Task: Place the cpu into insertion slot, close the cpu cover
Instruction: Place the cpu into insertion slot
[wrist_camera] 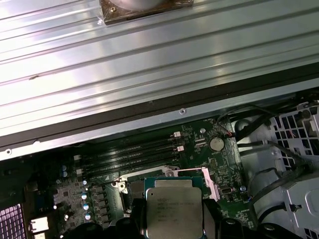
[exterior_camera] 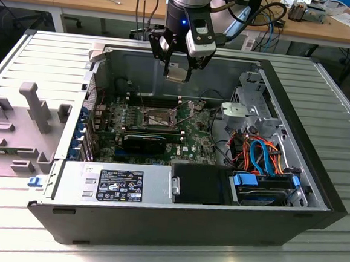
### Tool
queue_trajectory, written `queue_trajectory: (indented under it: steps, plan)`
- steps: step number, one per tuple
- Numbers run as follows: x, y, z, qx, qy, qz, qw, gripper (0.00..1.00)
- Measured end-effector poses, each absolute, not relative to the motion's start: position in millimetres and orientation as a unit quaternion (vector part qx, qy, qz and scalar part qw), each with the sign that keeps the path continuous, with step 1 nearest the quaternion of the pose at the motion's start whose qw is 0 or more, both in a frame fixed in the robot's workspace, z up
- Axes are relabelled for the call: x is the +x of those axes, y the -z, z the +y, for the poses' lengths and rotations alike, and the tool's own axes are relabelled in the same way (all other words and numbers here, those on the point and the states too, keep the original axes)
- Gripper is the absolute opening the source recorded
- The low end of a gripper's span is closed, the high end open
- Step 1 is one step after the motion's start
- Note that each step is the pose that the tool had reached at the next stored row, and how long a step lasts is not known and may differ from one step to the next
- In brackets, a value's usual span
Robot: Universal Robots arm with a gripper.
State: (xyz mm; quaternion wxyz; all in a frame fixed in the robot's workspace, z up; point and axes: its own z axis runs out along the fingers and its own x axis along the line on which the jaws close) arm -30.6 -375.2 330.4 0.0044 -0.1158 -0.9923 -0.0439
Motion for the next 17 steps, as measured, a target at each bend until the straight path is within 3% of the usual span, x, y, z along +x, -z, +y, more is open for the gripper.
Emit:
queue_trajectory:
  steps: [17]
  plan:
    - [-30.6,-330.4,-375.3,-0.125,0.044,-0.991,0.004,0.55]
